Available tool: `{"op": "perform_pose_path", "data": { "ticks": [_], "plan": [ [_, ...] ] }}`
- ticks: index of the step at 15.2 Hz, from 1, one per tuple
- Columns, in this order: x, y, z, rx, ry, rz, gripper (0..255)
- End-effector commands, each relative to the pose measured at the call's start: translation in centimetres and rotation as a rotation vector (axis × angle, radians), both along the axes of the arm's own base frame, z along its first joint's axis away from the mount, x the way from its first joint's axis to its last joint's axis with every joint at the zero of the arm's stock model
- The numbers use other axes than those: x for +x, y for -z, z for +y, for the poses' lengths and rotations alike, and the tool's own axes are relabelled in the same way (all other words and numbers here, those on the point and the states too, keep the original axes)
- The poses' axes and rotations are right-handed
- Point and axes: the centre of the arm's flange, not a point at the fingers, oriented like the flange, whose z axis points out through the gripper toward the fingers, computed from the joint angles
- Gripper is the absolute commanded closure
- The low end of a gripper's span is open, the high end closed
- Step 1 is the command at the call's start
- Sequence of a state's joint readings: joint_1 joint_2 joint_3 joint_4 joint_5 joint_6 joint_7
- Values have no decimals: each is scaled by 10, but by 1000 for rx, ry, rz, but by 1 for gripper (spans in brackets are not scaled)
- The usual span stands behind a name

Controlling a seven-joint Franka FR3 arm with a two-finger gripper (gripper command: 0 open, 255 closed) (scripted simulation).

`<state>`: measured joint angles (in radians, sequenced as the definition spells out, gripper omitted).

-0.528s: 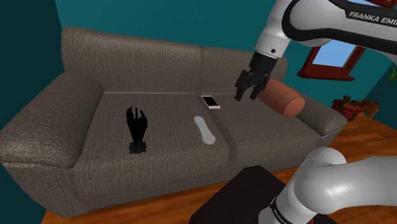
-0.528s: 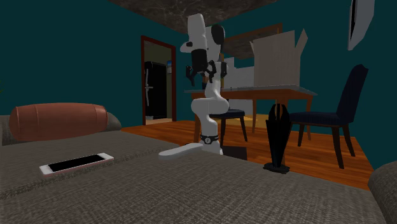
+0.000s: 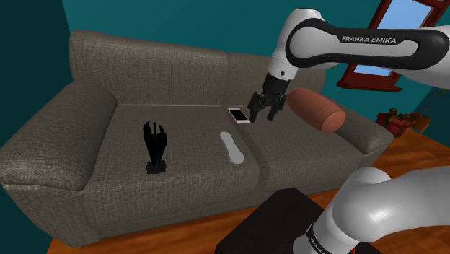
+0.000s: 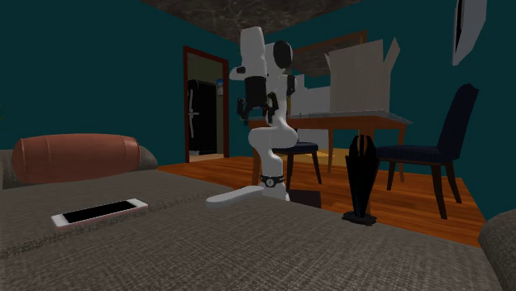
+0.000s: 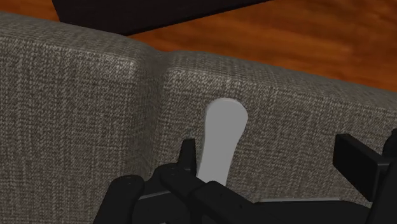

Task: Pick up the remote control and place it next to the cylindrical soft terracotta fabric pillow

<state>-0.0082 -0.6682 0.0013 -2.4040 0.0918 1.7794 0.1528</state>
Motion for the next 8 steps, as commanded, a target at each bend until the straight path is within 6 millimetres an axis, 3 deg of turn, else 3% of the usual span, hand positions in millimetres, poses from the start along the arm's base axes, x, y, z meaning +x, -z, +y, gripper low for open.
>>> {"op": "perform_pose_path", "data": {
  "ticks": [1, 8],
  "plan": [
    [16, 23, -1, -9, 21, 4, 0],
    [75, 94, -8, -38, 90, 24, 0]
  ]
}}
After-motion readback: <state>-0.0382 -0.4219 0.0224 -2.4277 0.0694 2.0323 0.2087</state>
